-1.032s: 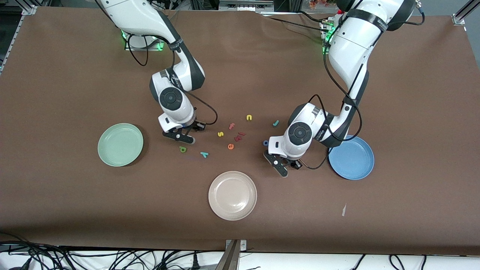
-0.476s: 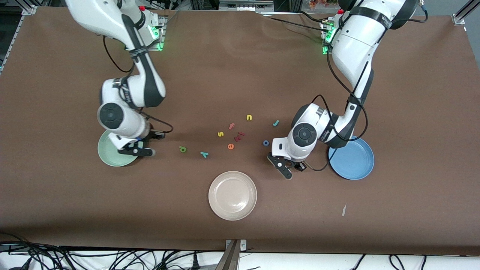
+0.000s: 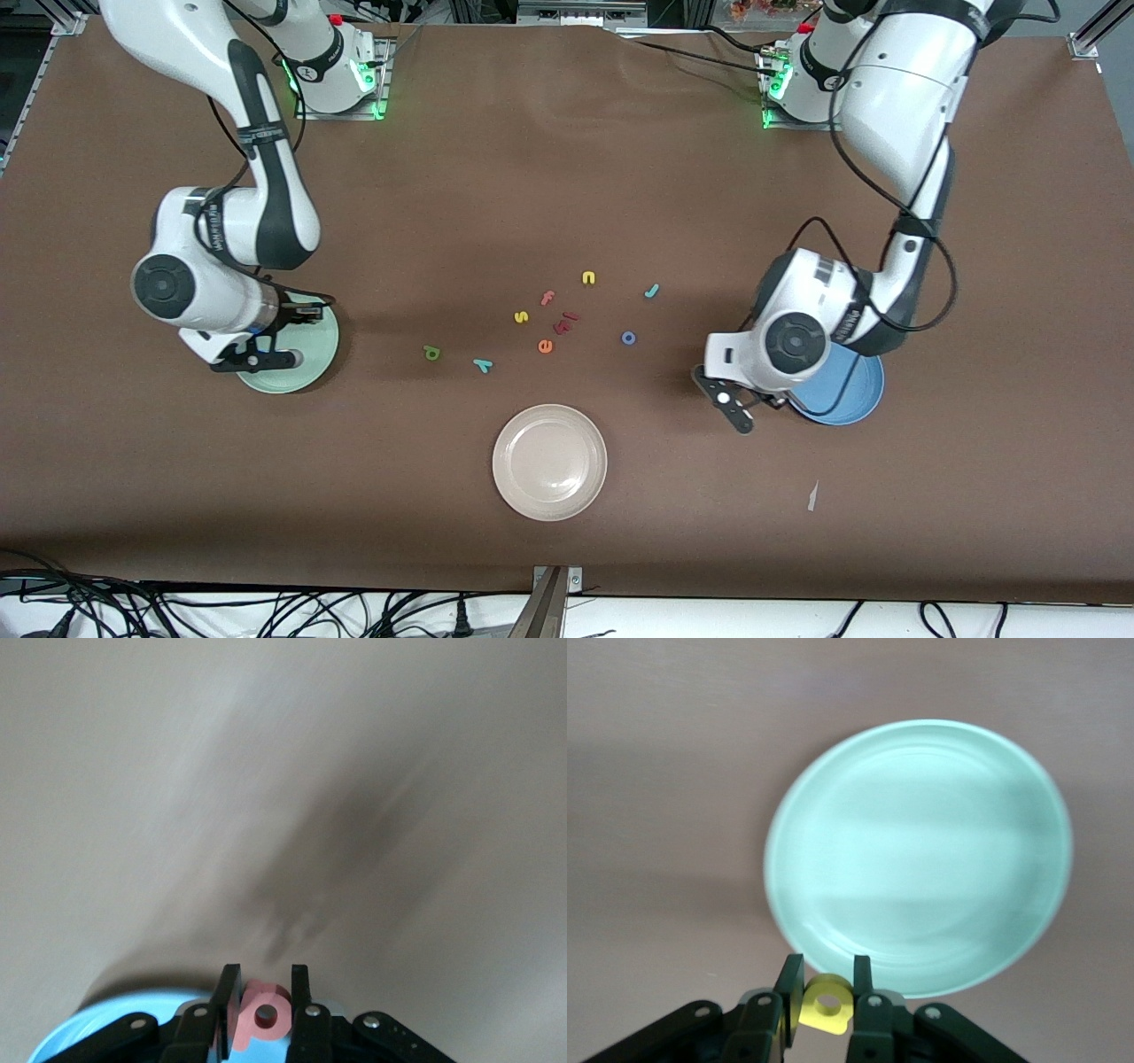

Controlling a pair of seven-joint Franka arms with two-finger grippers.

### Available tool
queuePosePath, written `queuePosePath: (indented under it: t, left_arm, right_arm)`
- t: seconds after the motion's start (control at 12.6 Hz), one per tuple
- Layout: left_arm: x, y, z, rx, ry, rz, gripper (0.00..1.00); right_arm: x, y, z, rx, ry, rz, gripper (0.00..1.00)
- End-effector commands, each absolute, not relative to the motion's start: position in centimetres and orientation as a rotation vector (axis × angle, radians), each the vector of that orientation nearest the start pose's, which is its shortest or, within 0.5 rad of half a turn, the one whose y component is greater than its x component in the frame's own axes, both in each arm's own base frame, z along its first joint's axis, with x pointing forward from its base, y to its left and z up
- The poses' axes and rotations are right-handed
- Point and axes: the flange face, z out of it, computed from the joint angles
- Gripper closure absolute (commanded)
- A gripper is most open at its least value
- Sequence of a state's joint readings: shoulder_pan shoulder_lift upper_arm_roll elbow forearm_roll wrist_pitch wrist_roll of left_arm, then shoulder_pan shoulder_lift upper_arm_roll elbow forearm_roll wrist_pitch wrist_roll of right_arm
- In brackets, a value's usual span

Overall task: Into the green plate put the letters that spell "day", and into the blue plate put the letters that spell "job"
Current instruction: 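Drop the yellow d on the green plate while the left drops pink p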

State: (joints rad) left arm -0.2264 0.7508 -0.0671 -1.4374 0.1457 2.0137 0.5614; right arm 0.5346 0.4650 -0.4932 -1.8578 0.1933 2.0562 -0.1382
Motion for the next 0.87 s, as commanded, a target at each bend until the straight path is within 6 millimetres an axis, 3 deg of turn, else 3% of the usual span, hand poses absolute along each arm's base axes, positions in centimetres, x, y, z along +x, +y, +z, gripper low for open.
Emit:
queuePosePath:
  t: [0.0,0.08,0.16,0.24,0.4,0.56,0.79]
  left_arm:
    - [68.0,-12.3,22.4,-2.731,1.394,0.376,0.96]
    - [67.4,-11.1,21.2,-2.743,1.377,0.414,0.96]
    - [67.2,-10.8,20.8,-2.752,1.362,0.427,0.9]
    - [67.1,-10.4,20.6,-2.758,1.353,0.437,0.51]
    - [66.9,-10.0,20.6,-2.774,1.334,0.443,0.0]
    - [67.0,-11.6,22.7,-2.796,1.275,0.409,0.0]
    - [64.5,-19.2,24.1,-2.895,0.947,0.472,0.0]
  right_arm:
    - [61.0,1.7,27.4,-3.143,-0.13,0.358,0.7]
    - [61.0,1.5,27.0,-3.146,-0.125,0.367,0.66]
    - [61.1,1.5,27.0,-3.145,-0.117,0.365,0.41]
    - [61.1,2.1,27.2,-3.145,-0.12,0.36,0.0]
    - [61.3,3.8,27.3,-3.138,-0.109,0.35,0.0]
    - [61.6,7.5,27.8,-3.145,-0.033,0.324,0.0]
    - [61.8,14.7,27.4,-3.147,0.036,0.285,0.0]
